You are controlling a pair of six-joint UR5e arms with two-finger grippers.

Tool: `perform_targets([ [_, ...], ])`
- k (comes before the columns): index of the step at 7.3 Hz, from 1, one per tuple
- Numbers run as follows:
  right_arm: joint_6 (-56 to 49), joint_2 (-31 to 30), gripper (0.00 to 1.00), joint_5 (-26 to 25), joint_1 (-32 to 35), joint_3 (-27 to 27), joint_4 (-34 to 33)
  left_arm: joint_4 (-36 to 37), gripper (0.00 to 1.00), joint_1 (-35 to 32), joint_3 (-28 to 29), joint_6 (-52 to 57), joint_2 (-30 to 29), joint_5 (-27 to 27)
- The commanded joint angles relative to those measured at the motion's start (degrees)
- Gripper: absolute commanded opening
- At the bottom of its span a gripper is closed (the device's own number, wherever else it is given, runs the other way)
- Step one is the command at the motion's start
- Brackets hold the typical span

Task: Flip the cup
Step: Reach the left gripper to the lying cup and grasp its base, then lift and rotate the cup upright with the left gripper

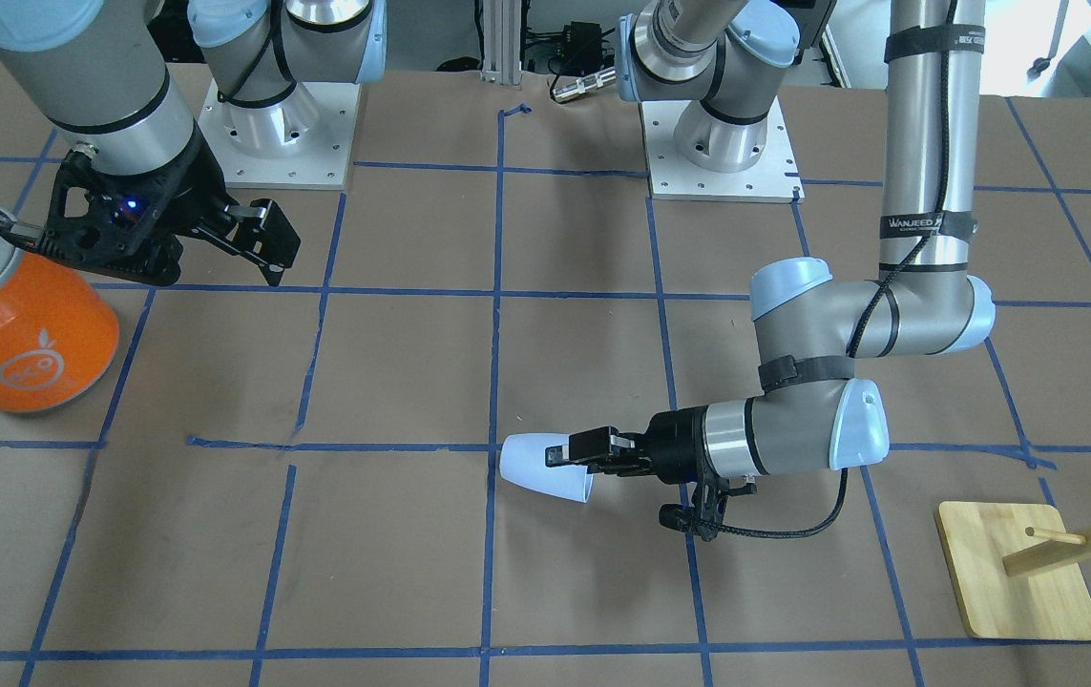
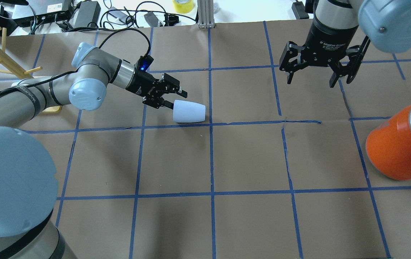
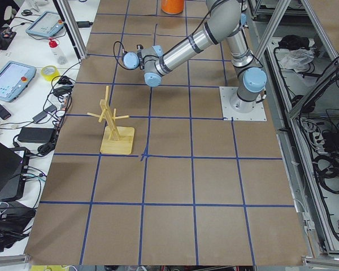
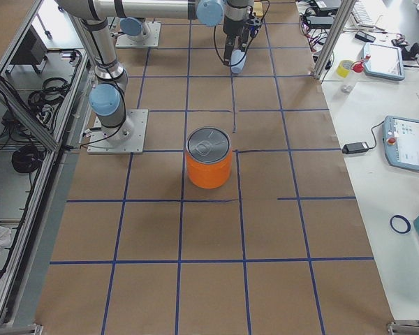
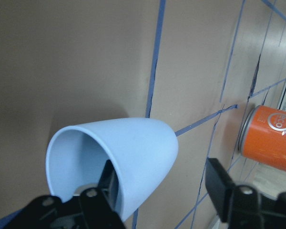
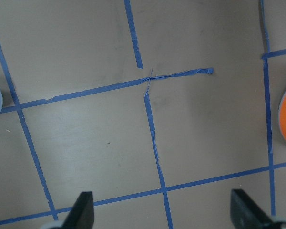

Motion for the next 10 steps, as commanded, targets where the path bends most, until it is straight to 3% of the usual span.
perform_targets([
  [1, 0.0, 0.0, 1.0, 0.0, 0.0, 0.0, -0.08, 0.07, 0.43, -0.12, -0.34, -0.04, -0.19, -0.72],
  [2, 0.0, 0.0, 1.0, 0.0, 0.0, 0.0, -0.08, -0.1, 0.13, -0.12, -0.34, 0.14, -0.19, -0.63],
  [3, 0.0, 0.0, 1.0, 0.0, 0.0, 0.0, -0.08, -0.1, 0.0, -0.12, -0.34, 0.14, -0.11, -0.2],
  [6, 0.0, 0.09, 1.0, 0.0, 0.0, 0.0, -0.08, 0.07, 0.0, -0.73, 1.06, -5.19, 3.65, 2.86],
  [7, 0.0, 0.09, 1.0, 0.09, 0.0, 0.0, -0.16, 0.07, 0.0, -0.82, 2.81, -6.35, 5.85, 8.62],
  [9, 0.0, 0.17, 1.0, 0.0, 0.0, 0.0, -0.08, -0.19, 0.0, -2.13, 5.02, -7.33, 9.81, 28.45],
  [10, 0.0, 0.26, 1.0, 0.0, 0.0, 0.0, -0.16, 0.77, 0.0, -2.22, 5.63, -7.16, 10.43, 35.51],
])
